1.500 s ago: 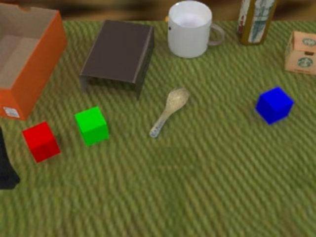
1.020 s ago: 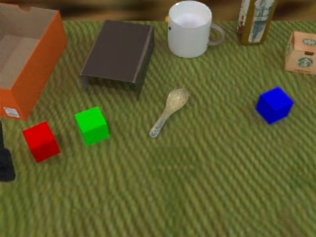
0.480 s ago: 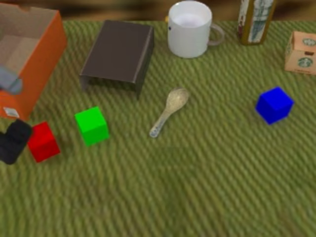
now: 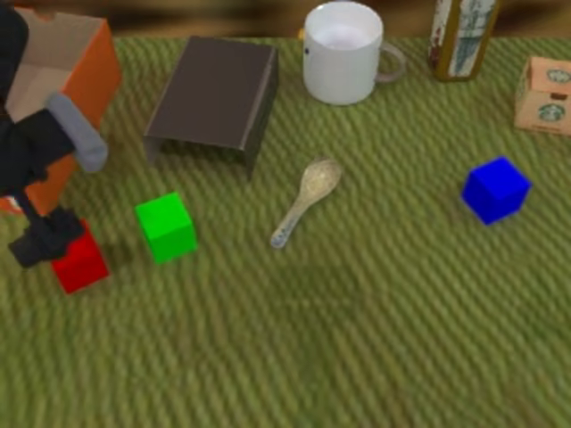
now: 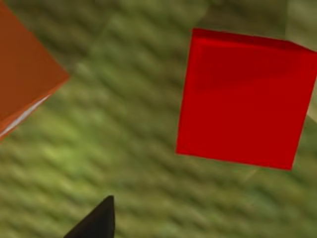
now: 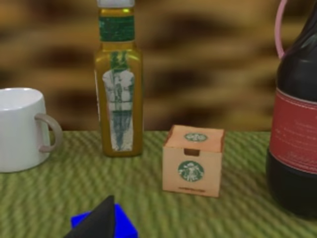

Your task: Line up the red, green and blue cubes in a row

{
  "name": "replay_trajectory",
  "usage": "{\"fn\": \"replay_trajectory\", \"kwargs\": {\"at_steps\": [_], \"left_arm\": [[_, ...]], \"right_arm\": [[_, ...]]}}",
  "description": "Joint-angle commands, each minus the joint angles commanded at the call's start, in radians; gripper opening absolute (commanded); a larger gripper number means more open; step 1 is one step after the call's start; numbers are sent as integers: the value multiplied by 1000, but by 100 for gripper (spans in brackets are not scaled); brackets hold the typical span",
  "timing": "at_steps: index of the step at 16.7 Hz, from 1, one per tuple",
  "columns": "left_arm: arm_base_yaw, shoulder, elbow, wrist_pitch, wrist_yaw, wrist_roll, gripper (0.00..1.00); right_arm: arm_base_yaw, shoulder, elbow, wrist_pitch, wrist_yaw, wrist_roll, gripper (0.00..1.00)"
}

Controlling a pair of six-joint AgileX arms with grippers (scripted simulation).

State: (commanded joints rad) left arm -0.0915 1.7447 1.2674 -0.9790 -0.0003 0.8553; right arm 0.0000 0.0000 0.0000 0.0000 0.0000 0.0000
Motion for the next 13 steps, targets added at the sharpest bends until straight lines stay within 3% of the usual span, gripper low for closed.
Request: {"fn": "replay_trajectory", "kwargs": {"at_steps": [5,13], "left_arm": [[-8,163,136,-85,1,83,100],[-6,182,109,-45,1,86,100]], "right_arm": [[0,0,0,0,0,0,100],[0,0,0,0,0,0,100]]}}
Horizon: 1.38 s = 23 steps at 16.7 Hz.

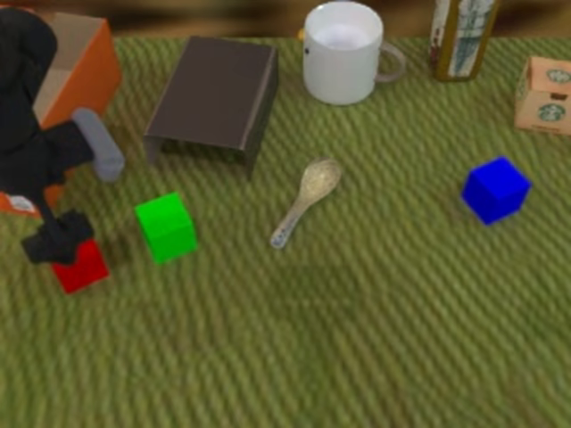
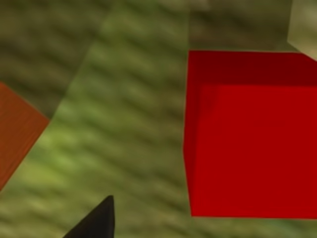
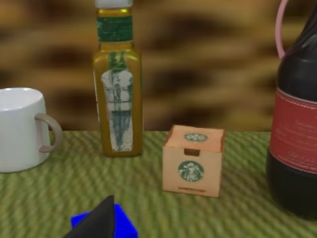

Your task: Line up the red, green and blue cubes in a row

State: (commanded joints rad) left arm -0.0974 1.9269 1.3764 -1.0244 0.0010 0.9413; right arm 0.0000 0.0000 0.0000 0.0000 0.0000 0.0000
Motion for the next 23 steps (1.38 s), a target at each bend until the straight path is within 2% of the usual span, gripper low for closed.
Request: {"fn": "replay_trajectory", "kwargs": {"at_steps": [6,12,23], "left_arm": [[0,107,-134,253,1,2,100],[0,127,-154,285,1,3,100],[0,127,-154,285,1,3,17]], "right_arm": [[0,0,0,0,0,0,100],[0,0,0,0,0,0,100],[0,0,0,0,0,0,100]]}}
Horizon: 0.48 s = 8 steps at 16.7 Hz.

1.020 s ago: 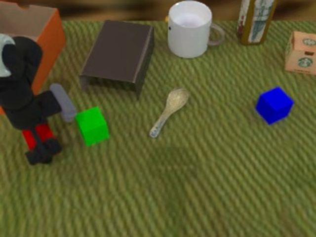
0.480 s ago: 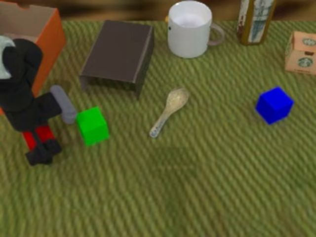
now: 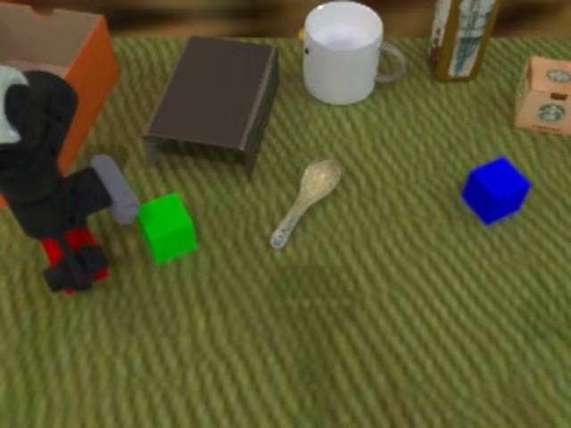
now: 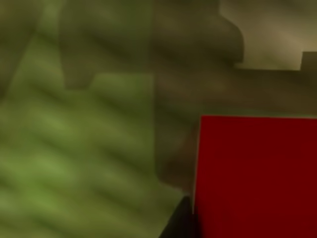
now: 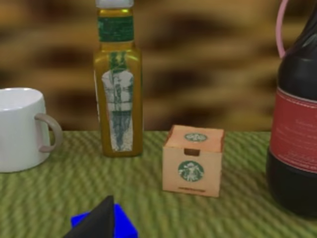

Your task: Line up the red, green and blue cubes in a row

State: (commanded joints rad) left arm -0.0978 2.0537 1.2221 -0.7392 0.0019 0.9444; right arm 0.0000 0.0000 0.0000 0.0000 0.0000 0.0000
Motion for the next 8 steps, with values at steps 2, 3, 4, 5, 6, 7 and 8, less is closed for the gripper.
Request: {"fn": "replay_trajectory", "kwargs": {"at_steps": [2,3,4,5,6,7,8], "left_arm": [[0,0,0,0,0,0,2],[0,0,0,0,0,0,0],[0,0,0,0,0,0,0],[0,0,0,0,0,0,0],[0,0,0,0,0,0,0],[0,0,0,0,0,0,0],[0,0,0,0,0,0,0]], "right_arm": [[0,0,0,0,0,0,100],[0,0,0,0,0,0,100],[0,0,0,0,0,0,100],[0,0,0,0,0,0,100],[0,0,0,0,0,0,100],[0,0,0,0,0,0,100],[0,0,0,0,0,0,100]]}}
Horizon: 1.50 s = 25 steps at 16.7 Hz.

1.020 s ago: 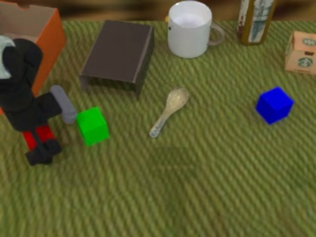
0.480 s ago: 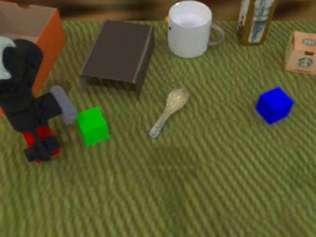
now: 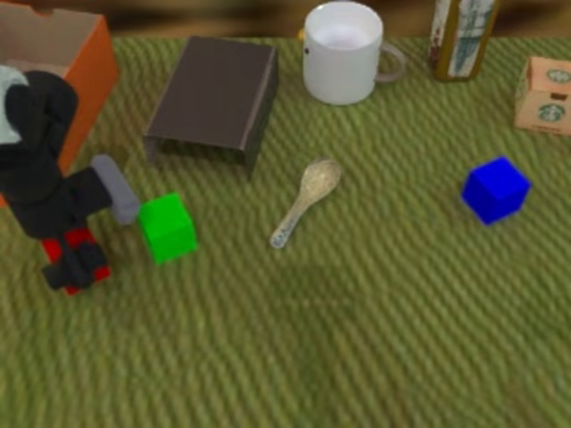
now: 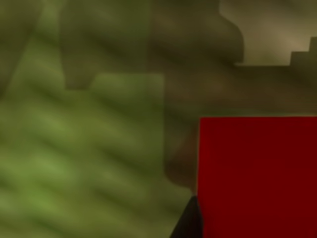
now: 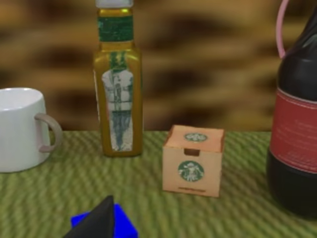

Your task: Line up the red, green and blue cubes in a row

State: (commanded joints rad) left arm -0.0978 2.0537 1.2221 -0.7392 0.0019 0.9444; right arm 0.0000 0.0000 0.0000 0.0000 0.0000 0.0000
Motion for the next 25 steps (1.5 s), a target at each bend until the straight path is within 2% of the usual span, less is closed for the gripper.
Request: {"fn": "replay_trajectory", "kwargs": {"at_steps": [5,12,17,20,25], "left_arm": [[0,-36,19,-42,12,-9,0],[17,-133,144,-273,11,-13,0],[10,-136,148,-279,10,-12,0],[-59,-149,145,-286,11,-9,0],[-309,-200,112,-313,14,-11,0]], "right_arm": [[0,0,0,0,0,0,100],[0,0,0,0,0,0,100],[0,0,0,0,0,0,100],[0,0,0,0,0,0,100],[0,0,0,0,0,0,100]]}}
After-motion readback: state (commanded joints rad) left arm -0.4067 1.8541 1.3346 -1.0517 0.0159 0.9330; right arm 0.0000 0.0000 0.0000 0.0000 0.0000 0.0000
